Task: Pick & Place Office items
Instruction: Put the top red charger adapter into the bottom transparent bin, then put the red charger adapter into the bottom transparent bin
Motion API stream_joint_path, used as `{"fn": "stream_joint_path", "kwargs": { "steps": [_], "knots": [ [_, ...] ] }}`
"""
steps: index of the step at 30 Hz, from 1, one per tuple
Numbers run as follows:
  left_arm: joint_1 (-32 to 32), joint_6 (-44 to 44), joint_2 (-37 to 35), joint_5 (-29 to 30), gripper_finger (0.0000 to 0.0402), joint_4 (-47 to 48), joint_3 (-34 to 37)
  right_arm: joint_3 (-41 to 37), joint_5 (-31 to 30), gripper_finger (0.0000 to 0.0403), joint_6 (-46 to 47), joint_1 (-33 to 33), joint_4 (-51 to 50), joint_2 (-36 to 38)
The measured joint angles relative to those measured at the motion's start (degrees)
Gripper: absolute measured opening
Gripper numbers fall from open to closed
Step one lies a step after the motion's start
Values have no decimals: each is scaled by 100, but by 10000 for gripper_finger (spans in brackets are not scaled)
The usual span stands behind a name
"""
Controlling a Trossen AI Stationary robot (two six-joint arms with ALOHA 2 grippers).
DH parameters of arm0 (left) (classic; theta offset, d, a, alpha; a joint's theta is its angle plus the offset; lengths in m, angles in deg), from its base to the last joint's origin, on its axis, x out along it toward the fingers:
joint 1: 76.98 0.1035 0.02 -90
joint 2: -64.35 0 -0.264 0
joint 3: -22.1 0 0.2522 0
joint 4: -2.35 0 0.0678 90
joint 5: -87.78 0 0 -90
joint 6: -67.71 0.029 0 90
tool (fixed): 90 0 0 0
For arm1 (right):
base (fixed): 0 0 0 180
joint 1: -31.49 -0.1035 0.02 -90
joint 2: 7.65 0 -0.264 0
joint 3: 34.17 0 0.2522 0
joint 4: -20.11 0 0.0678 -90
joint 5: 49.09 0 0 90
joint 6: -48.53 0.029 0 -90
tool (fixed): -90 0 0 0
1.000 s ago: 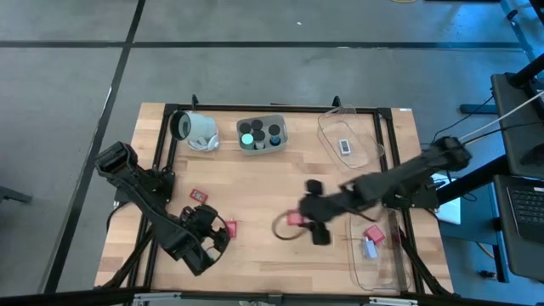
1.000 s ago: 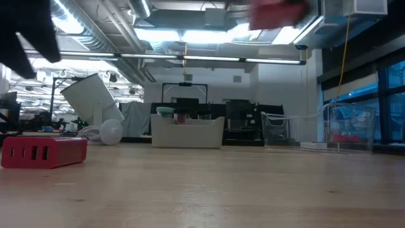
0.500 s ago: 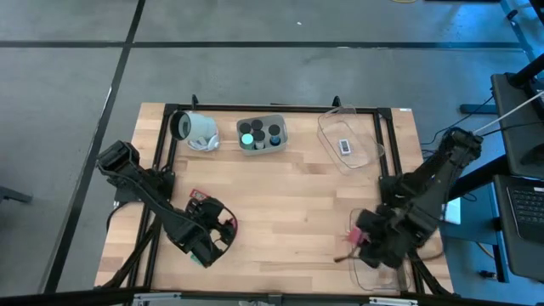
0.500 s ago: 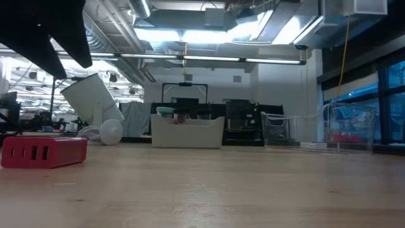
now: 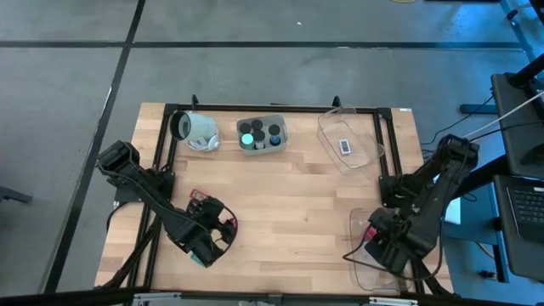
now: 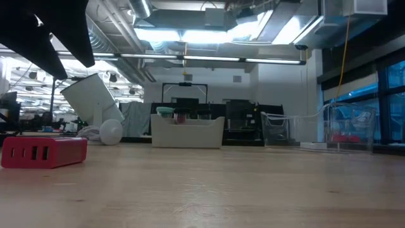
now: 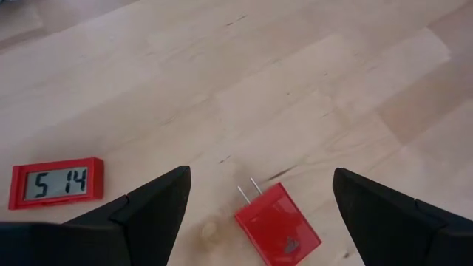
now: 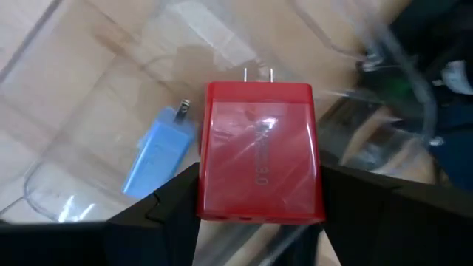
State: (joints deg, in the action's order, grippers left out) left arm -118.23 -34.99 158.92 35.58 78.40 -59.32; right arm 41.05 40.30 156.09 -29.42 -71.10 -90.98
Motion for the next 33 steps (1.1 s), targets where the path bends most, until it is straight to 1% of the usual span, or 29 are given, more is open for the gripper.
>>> {"fn": "stream_joint_path", "kwargs": {
  "steps": [3, 8, 13, 15, 24, 33],
  "knots": [
    [0, -1, 0, -4, 329, -99, 0, -287, 37, 215, 1, 69, 211, -60],
    [0, -1, 0, -12, 329, -115, 0, -926, 147, 216, 1, 234, 873, -71],
    [0, -1, 0, -25, 329, -115, 0, -1140, -182, 219, -49, 419, 1101, -73],
    [0, -1, 0, -28, 329, -117, 0, -1182, -200, 225, -143, 480, 1128, -71],
    [0, -40, 0, -39, 329, -141, 0, -1192, -302, 273, -303, 527, 1148, -70],
    [56, -154, 129, -401, 329, -640, 0, -1069, -134, 322, -648, 529, 1099, 111]
  ]
}}
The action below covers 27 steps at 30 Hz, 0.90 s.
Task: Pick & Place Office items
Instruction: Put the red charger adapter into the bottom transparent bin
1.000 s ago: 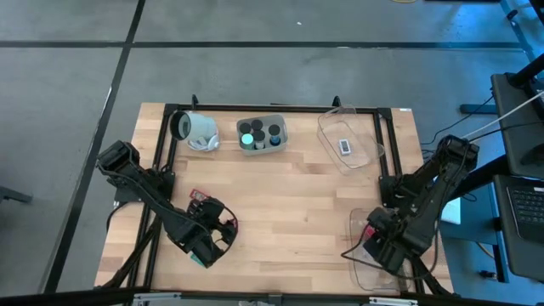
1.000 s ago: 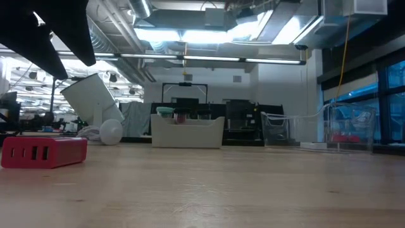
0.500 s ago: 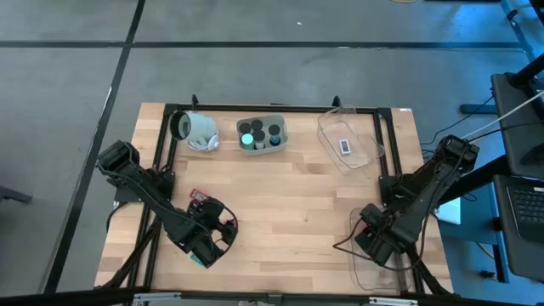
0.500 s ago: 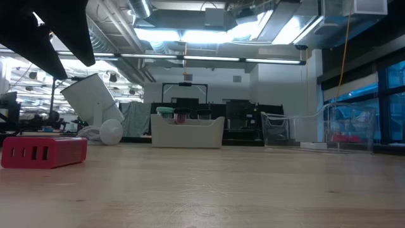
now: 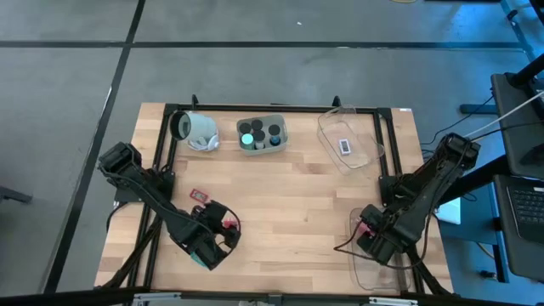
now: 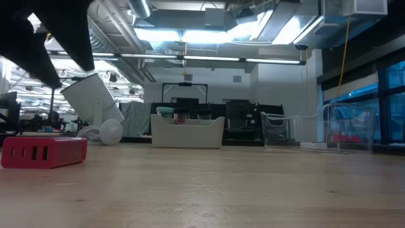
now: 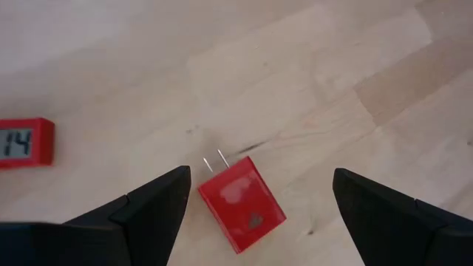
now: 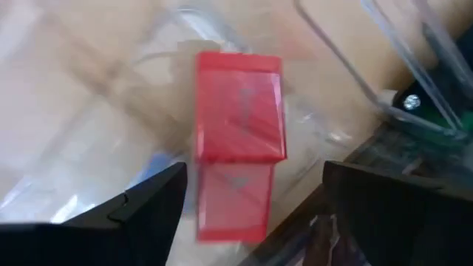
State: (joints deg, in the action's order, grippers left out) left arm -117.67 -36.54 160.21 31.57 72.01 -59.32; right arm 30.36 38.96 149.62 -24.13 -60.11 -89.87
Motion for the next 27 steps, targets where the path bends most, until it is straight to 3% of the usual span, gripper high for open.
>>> {"fn": "stream_joint_path", "kwargs": {
  "steps": [6, 15, 21, 27],
  "knots": [
    [275, -19, 495, -498, 329, -146, 2, 597, -175, 334, -494, -2, -349, 244],
    [633, -312, 1118, -905, 329, -284, 7, 1375, -1098, 330, -1289, -2, -489, 349],
    [681, -297, 1406, -1544, 329, -605, 3, 1494, -1375, 330, -1611, 12, -514, 349],
    [616, -457, 1456, -1481, 326, -623, -7, 1494, -1590, 329, -1944, 146, -535, 347]
  ]
}}
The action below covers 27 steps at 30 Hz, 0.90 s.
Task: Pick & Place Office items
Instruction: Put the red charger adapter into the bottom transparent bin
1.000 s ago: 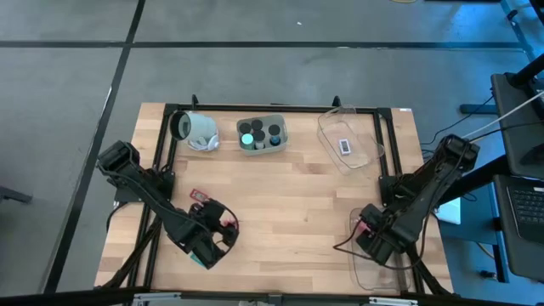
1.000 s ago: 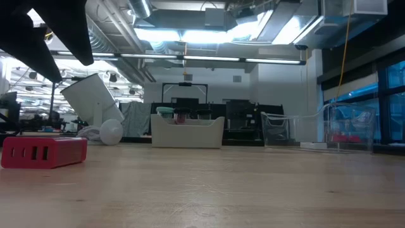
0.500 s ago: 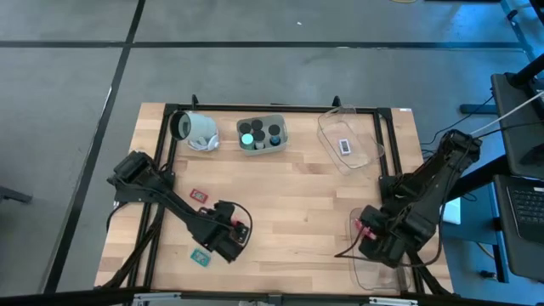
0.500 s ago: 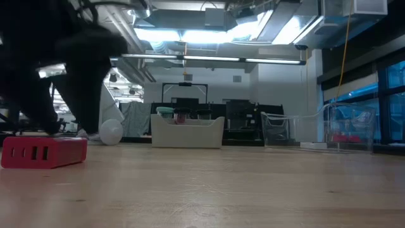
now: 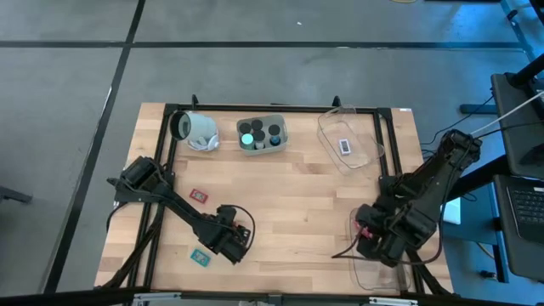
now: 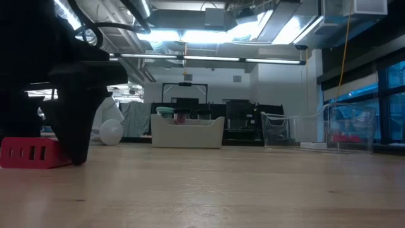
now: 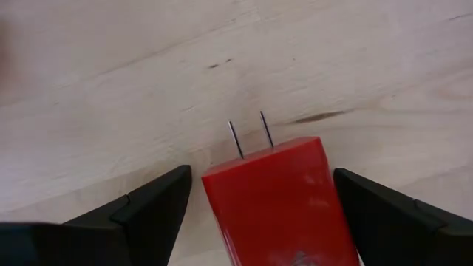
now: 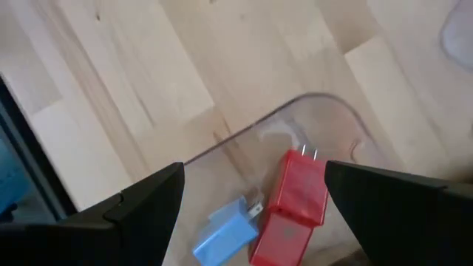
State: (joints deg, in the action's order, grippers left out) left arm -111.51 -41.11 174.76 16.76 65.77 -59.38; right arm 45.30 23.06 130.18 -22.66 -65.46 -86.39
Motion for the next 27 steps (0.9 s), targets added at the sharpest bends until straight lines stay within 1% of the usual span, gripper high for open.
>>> {"fn": "stream_joint_path", "kwargs": {
  "steps": [2, 4, 11, 14, 16, 18, 20, 21, 25, 27],
  "knots": [
    [-21, -9, -7, 23, 317, -4, 2, 0, -85, 329, -109, 60, -6, 0],
    [-36, 7, -6, 53, 300, 19, -12, 0, -129, 329, -220, 138, 0, 0],
    [-127, 434, 11, -50, 217, -66, -293, 0, -416, 329, -739, 407, 1, 0],
    [-155, 713, 11, 80, 215, -22, -482, 0, -741, 329, -937, 523, 13, 0],
    [-178, 980, 11, 291, 215, -13, -671, 0, -1074, 329, -1150, 594, 93, 0],
    [-185, 1310, 11, 495, 215, -10, -886, 0, -1468, 329, -1553, 660, 282, 0],
    [-183, 1711, 11, 662, 215, -7, -1139, 0, -1761, 329, -2353, 716, 639, 0],
    [-183, 1957, 9, 734, 214, -49, -1264, 0, -1869, 329, -2921, 737, 895, 0],
    [-183, 2936, 7, 968, 214, -290, -1822, 0, -2207, 329, -5508, 783, 2293, -2],
    [-183, 3447, 7, 1035, 214, -577, -2081, 0, -2205, 329, -6787, 807, 3068, -4]
  ]
}}
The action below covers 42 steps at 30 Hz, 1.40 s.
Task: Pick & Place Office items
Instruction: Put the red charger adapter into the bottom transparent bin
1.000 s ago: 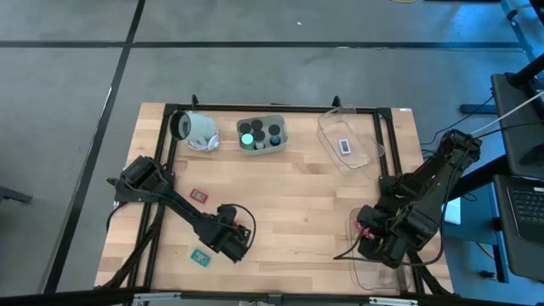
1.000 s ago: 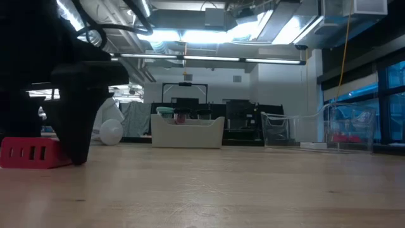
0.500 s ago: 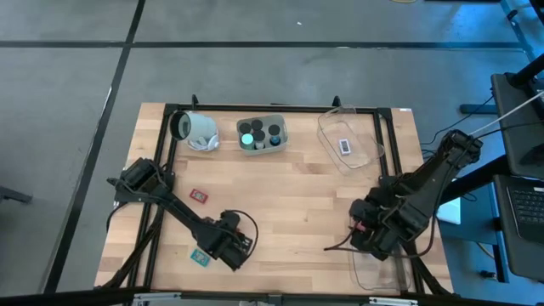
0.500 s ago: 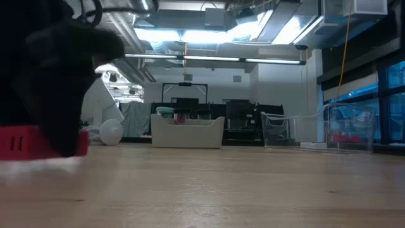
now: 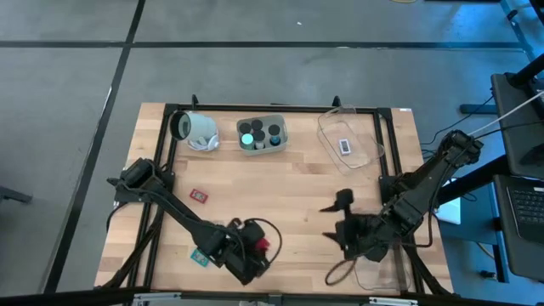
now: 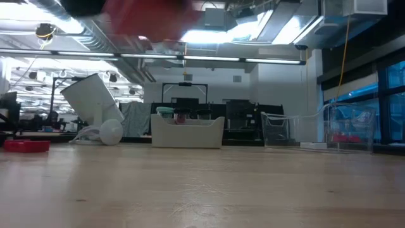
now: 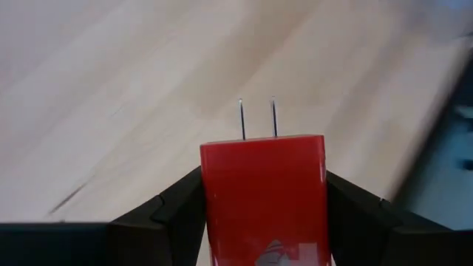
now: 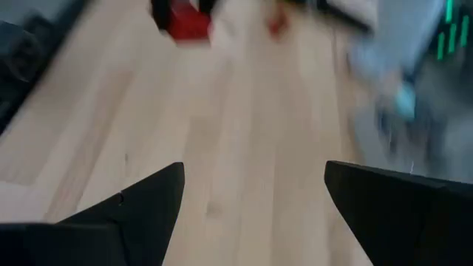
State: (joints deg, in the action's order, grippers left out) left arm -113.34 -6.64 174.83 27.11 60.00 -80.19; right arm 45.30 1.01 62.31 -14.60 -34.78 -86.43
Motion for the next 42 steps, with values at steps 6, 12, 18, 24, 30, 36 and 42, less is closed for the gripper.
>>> {"fn": "stream_joint_path", "kwargs": {
  "steps": [6, 12, 18, 24, 30, 36, 42],
  "knots": [
    [31, 1655, -7, 68, 214, -1345, -511, 0, 109, 329, -2663, 28, 1547, -124],
    [260, 3093, -9, -300, 214, -2643, -632, 0, 799, 329, -3522, 33, 2347, -305],
    [623, 3885, -9, -858, 214, -3216, -630, -2, 1268, 329, -3779, 35, 2937, -403],
    [923, 4469, -9, -1587, 214, -3813, -630, -2, 1771, 329, -3879, 230, 3223, -403],
    [1113, 4793, -13, -2057, 214, -4042, -630, -2, 2159, 324, -3754, 407, 3216, -403],
    [1225, 4961, -13, -2217, 214, -4073, -630, -2, 2691, 269, -3723, 478, 3219, -403],
    [1288, 4935, -13, -2409, 216, -4072, -623, -2, 2687, 163, -3788, 487, 3232, -403]
  ]
}}
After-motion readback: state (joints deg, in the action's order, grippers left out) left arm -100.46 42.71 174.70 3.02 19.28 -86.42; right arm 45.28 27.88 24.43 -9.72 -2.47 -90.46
